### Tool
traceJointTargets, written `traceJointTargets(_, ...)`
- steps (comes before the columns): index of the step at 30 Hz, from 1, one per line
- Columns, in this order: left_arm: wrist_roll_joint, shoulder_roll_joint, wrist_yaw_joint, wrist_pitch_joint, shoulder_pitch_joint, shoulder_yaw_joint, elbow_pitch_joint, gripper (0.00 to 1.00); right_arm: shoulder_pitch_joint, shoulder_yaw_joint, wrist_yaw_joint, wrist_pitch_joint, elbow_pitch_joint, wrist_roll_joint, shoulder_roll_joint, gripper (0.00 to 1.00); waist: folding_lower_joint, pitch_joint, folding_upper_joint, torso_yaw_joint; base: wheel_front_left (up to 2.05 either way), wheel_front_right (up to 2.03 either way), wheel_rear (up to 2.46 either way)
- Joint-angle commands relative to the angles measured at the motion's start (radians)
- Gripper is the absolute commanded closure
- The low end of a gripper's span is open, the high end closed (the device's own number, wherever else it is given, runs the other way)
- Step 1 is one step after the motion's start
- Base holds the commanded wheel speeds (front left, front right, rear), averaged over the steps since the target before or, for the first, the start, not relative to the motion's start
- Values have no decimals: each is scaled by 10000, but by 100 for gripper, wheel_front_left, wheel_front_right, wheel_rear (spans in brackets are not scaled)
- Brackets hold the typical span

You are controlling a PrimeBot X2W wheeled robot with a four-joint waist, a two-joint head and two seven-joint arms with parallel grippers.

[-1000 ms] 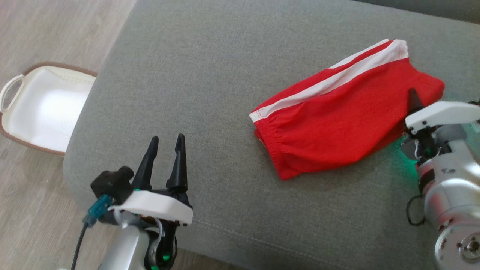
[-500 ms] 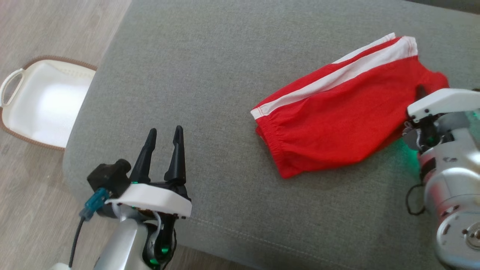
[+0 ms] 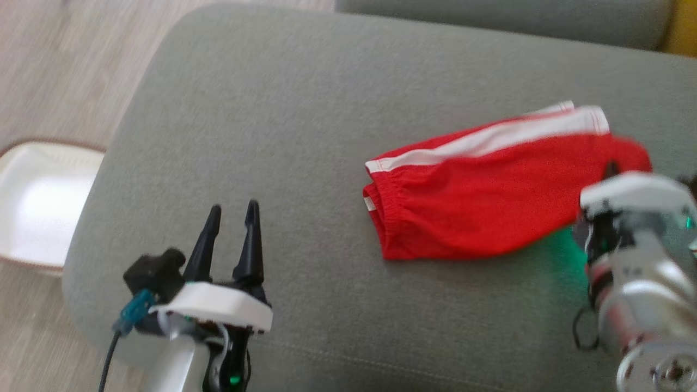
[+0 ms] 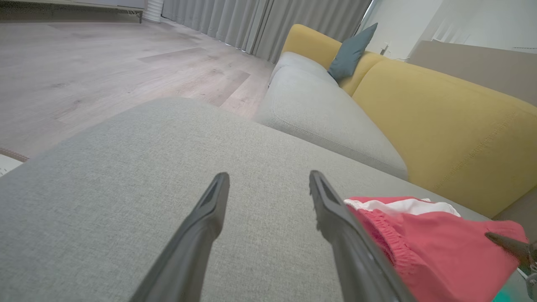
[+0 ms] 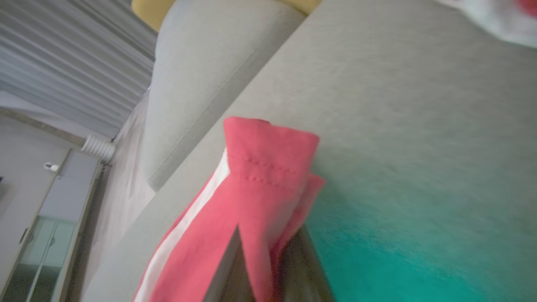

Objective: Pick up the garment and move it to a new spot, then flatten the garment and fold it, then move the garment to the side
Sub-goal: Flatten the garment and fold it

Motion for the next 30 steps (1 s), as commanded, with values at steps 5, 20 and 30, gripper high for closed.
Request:
traceJointTargets(5, 142, 35, 22, -124, 231, 417, -282, 0, 908, 374, -9, -758, -177, 614, 161, 100, 0, -817, 0, -657, 0, 0, 0)
traceJointTargets(20, 401, 35, -104, -124, 873, 694, -241, 0, 1917, 1147, -9, -1359, -348, 2286, 163, 100, 0, -1405, 0, -622, 0, 0, 0)
traceJointTargets(30, 486, 35, -137, -124, 946, 730, -108, 0, 1704, 5118, -9, -558, -2068, 5673, 163, 100, 0, -1650, 0, -262, 0, 0, 0)
